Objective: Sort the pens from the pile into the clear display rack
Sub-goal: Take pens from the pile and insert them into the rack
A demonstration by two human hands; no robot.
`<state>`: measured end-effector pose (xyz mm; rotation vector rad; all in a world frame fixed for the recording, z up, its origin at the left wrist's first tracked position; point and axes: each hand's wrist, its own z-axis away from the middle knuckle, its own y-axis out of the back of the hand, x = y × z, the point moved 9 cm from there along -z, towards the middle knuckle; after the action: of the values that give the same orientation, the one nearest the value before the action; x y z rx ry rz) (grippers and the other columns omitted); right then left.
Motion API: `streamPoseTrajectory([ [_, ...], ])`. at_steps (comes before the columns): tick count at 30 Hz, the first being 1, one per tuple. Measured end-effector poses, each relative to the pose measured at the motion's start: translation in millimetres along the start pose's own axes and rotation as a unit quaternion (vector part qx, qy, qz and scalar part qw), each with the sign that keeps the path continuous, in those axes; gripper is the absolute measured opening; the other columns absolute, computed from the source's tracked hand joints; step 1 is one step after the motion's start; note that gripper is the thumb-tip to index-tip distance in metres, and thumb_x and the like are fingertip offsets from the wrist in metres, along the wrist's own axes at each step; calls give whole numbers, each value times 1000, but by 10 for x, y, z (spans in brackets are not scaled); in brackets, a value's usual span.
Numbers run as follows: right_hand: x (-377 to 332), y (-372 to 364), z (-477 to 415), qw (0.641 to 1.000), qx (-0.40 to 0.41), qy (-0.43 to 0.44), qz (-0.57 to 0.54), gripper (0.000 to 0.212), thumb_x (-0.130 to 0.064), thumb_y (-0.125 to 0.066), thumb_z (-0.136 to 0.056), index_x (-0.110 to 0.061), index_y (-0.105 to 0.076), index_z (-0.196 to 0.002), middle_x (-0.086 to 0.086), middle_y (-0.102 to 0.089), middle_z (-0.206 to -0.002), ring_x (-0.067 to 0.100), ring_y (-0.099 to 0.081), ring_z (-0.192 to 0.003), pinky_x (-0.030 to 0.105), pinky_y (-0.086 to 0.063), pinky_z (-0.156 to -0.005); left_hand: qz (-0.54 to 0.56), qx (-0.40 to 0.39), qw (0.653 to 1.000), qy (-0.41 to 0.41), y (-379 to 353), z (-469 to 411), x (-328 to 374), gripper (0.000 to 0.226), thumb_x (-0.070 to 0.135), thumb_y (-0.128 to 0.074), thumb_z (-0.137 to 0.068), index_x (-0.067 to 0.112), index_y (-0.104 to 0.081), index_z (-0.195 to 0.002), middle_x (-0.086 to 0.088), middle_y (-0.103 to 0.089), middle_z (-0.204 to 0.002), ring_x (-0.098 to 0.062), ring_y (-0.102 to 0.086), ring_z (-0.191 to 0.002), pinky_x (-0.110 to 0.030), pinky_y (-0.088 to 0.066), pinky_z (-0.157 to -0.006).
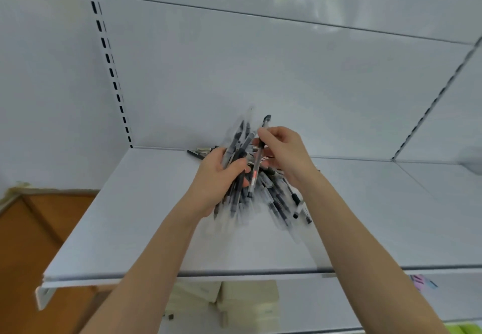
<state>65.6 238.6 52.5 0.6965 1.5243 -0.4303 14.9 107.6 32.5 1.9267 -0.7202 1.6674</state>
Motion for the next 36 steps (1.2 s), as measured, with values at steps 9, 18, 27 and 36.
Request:
streamPoseTrajectory([
  [9,-304,-6,-78,997,30,58,-42,17,-22,-56,-91,-8,-57,-101,-1,-67,-78,7,-61,-59,19,-48,-50,3,31,999,-38,80,-151,198,15,15,-53,-92,9,-53,-106,-1,-61,-80,0,-60,-54,-16,-50,-53],
  [18,-391,78,-197,996,55,66,-35,16,-23,-51,-93,-10,-56,-101,1,-66,-78,12,-62,-64,19,-49,-50,-7,65,997,-51,257,-299,338,18,17,-50,-93,5,-52,-107,1,-57,-75,4,-57,-51,-12,-45,-48],
  [27,-402,567,-25,992,86,90,-34,11,-20,-52,-93,-12,-59,-90,0,-60,-76,11,-65,-65,26,-55,-58,-8,16,997,-74,-76,-212,520,15,15,-50,-94,4,-53,-103,0,-59,-74,2,-58,-53,-11,-46,-52],
  [36,-28,2205,662,974,211,73,-47,6,-13,-56,-89,-19,-56,-88,4,-66,-78,18,-67,-72,32,-57,-67,54,-54,997,-21,-1240,184,400,15,19,-53,-92,5,-56,-96,5,-61,-63,-2,-58,-50,-13,-44,-47],
])
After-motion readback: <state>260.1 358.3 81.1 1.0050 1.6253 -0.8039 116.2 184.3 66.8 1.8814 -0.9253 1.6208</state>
